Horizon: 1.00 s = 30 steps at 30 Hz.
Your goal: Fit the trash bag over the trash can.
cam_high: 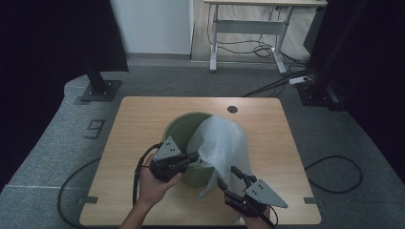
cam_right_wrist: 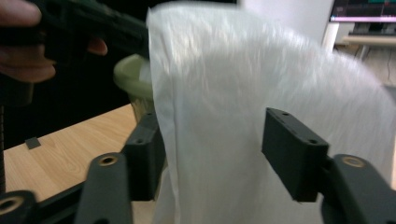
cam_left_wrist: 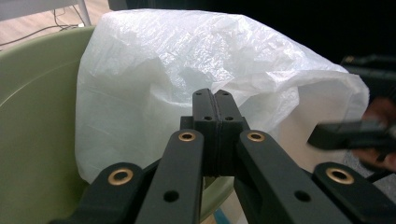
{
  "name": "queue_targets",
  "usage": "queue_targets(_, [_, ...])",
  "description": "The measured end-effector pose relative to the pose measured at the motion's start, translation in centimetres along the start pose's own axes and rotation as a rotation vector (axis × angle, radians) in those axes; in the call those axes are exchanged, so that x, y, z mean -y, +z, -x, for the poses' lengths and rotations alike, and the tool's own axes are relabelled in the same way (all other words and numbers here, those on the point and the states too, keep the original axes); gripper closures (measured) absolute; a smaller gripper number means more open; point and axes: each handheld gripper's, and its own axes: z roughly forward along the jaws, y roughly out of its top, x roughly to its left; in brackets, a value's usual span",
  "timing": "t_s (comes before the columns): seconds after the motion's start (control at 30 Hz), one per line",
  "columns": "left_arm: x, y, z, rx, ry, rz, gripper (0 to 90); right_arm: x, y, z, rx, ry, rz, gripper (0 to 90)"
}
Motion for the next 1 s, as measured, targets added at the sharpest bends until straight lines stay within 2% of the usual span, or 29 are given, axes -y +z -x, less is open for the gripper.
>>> queue_targets(0.07, [0.0,0.0,0.0,0.002,-0.003,0.0,89.5,0.5,0.4,-0.4,0.022,0.014,-0.014,35.4])
queue_targets(0.13, [0.1,0.0,0.0,0.006,-0.003,0.0,89.5,1.0,0.8,-0.7,0.025,0.027,-0.016,34.9])
queue_targets(0.27, [0.2,0.0,-0.2,0.011,-0.01,0.0,89.4,1.7,1.4,-1.2,0.046,0.016,-0.043,33.2])
queue_targets(0.37, [0.3,-0.1,-0.2,0.012,-0.013,0.002,89.4,2.2,1.7,-1.5,0.066,0.026,-0.058,30.8])
queue_targets(0.73, [0.3,-0.1,-0.2,0.021,-0.016,0.004,89.4,2.9,3.5,-2.5,0.123,0.052,-0.109,28.0])
queue_targets(0.93, [0.5,-0.1,-0.3,0.027,-0.019,0.001,89.3,3.3,4.3,-2.5,0.145,0.064,-0.129,36.3])
queue_targets(1.0, [0.5,-0.1,-0.4,0.045,-0.025,0.003,89.4,3.3,4.2,-2.4,0.157,0.063,-0.123,39.7])
